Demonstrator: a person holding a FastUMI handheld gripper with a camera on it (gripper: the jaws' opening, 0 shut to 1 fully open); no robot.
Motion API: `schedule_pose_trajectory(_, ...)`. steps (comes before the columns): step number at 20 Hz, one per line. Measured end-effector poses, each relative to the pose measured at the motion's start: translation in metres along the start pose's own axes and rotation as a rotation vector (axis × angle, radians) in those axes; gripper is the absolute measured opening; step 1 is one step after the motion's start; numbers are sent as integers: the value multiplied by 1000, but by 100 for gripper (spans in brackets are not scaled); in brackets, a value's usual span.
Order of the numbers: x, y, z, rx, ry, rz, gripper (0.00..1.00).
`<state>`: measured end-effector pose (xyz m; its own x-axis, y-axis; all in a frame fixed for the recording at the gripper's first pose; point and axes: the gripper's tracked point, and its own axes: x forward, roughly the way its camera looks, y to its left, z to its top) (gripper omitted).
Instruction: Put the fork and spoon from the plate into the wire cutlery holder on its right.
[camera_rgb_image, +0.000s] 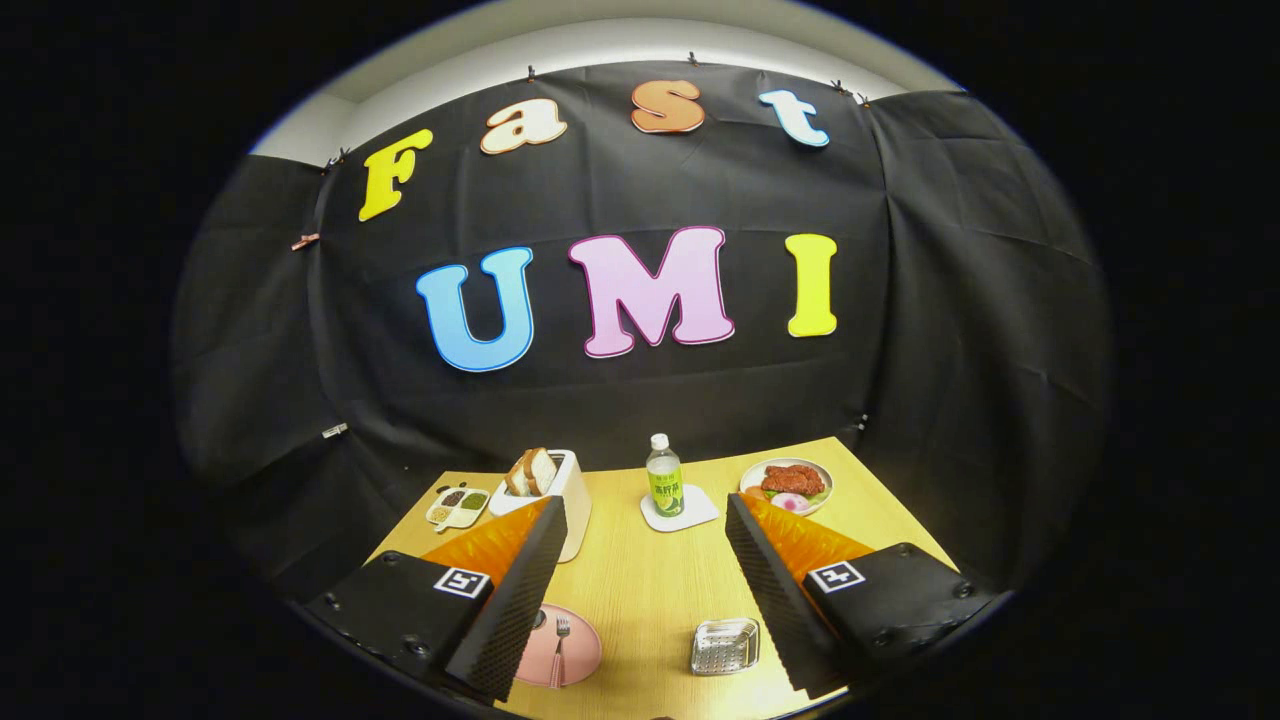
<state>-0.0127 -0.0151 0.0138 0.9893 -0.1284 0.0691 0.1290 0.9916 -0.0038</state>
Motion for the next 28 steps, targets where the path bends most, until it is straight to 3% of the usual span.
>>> schedule_pose_trajectory(5, 13, 20, -49, -25, 150, 24, 99)
schedule_pose_trajectory(10, 24, 73, -126, -21, 379, 146, 99)
schedule_pose_trajectory(16, 28, 116, -228, -176, 608, 230, 100)
schedule_pose_trajectory(23, 29, 128, -335, -308, 855, 247, 100)
schedule_pose_trajectory(28, 37, 120, -371, -303, 955, 217, 96)
